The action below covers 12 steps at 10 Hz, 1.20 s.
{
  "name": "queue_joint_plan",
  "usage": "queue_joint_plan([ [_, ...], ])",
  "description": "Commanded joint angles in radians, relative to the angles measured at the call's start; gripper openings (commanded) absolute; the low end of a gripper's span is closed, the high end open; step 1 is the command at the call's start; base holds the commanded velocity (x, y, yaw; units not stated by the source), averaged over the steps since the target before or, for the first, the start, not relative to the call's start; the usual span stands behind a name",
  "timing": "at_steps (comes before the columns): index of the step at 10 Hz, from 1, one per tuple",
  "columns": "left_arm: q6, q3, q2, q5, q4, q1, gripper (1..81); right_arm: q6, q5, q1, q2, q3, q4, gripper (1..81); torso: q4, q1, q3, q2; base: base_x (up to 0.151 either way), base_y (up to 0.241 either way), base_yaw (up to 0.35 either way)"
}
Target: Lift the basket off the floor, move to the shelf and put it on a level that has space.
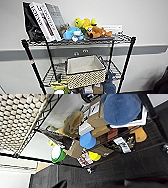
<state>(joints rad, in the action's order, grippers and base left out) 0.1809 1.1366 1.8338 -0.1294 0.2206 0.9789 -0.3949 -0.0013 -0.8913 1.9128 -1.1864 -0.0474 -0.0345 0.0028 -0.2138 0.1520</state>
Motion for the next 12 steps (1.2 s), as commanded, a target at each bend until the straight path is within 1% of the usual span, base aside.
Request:
queue_joint_plan([
  [1, -0.067, 0.045, 0.064, -0.088, -0.044, 0.089, 81.1, 0.005, 0.000, -0.056, 0.047, -0.045, 0.067, 81.1, 0.000, 0.000, 0.000, 0.000, 0.000, 0.000, 0.000],
  [3, -0.067, 0.094, 0.111, -0.111, -0.070, 0.161, 81.1, 0.005, 0.023, -0.130, 0.064, -0.073, 0.096, 81.1, 0.000, 0.000, 0.000, 0.000, 0.000, 0.000, 0.000],
  [5, -0.067, 0.164, 0.177, -0.141, -0.098, 0.232, 81.1, 0.007, 0.023, -0.196, 0.111, -0.134, 0.132, 81.1, 0.000, -0.001, 0.000, 0.001, 0.000, 0.000, 0.000],
  [7, -0.067, 0.247, 0.252, -0.141, -0.115, 0.287, 81.1, 0.008, 0.023, -0.258, 0.177, -0.215, 0.153, 81.1, 0.000, -0.001, 0.001, 0.002, 0.000, 0.000, 0.000],
  [8, -0.067, 0.287, 0.289, -0.141, -0.124, 0.310, 81.1, 0.008, 0.030, -0.289, 0.206, -0.252, 0.178, 81.1, 0.000, -0.001, 0.001, 0.002, 0.000, 0.000, 0.000],
  [12, -0.067, 0.368, 0.375, -0.141, -0.159, 0.366, 81.1, 0.007, 0.032, -0.384, 0.306, -0.382, 0.236, 81.1, 0.000, -0.002, 0.002, 0.002, 0.000, 0.000, 0.000],
])
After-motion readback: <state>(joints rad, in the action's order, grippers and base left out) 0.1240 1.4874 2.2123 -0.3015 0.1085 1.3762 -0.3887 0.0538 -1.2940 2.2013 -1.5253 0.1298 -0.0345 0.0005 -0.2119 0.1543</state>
